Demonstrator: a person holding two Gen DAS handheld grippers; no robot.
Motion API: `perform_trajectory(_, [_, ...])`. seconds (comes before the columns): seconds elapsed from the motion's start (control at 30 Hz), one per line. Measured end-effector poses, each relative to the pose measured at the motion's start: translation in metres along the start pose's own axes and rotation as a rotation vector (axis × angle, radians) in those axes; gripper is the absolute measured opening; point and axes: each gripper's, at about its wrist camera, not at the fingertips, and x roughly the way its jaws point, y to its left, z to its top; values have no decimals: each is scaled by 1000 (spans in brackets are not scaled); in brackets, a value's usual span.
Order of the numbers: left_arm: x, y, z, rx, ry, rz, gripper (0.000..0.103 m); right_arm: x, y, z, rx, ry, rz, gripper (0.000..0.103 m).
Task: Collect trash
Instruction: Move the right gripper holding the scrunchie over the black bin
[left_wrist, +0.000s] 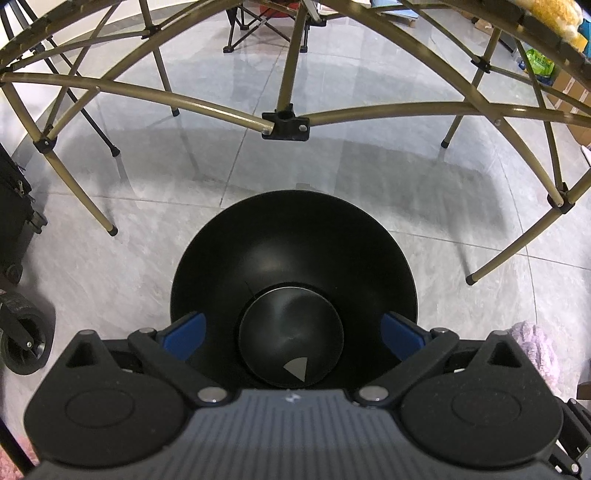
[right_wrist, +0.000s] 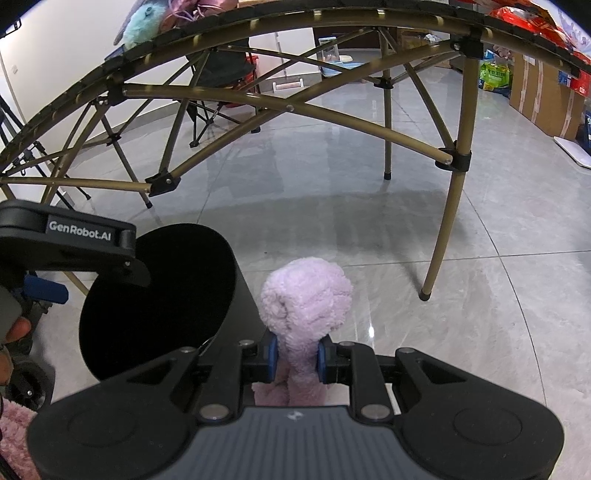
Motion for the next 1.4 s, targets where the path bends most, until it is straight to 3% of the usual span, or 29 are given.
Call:
perform_trajectory(0.47, [-25,26,-2,-15,-71,3,103,-15,23,7,-30,-22,32,19])
perform_trajectory(0.97, [-50,82,-5,-77,-138,14,103,-26,75,33,-117,-52,96,19])
perform_trajectory(1.4, [-52,140,-12,-164,-142,42,103,3,123,44,-165,44,142,19])
